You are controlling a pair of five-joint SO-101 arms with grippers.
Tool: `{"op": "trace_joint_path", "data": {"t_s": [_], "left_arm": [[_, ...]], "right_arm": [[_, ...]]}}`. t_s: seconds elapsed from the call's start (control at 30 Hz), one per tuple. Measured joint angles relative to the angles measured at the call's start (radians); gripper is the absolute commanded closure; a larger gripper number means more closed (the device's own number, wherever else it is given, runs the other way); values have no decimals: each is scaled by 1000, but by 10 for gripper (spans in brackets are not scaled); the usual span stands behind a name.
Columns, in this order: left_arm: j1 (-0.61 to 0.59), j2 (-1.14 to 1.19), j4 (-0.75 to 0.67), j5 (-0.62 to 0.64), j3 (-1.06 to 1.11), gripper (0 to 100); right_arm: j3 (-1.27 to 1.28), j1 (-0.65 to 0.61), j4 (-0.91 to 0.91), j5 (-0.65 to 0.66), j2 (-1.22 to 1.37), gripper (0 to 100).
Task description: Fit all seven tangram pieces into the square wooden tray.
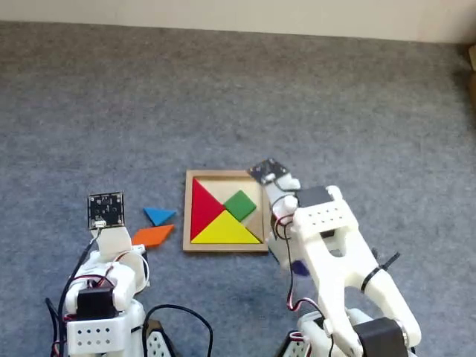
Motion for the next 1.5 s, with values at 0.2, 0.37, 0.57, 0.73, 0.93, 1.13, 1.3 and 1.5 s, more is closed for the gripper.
{"op": "trace_joint_path", "data": {"t_s": [0.2, 0.37, 0.57, 0.73, 0.93, 1.13, 1.3, 1.5], "left_arm": [[0, 0, 0, 0, 0, 993], [0, 0, 0, 0, 0, 993], [0, 0, 0, 0, 0, 993], [0, 0, 0, 0, 0, 993], [0, 0, 0, 0, 0, 993], [0, 0, 0, 0, 0, 993], [0, 0, 0, 0, 0, 993], [0, 0, 0, 0, 0, 993]], "right_arm": [[-101, 0, -141, 0, 0, 994], [-101, -20, -414, 0, 0, 994], [-23, -81, -749, 0, 2, 994], [60, -87, -1002, 0, 25, 994], [71, -87, -1185, 0, 250, 994], [71, -87, -1292, 0, 391, 994], [71, -87, -1297, 48, 393, 961], [71, -89, -1231, 57, 393, 853]]}}
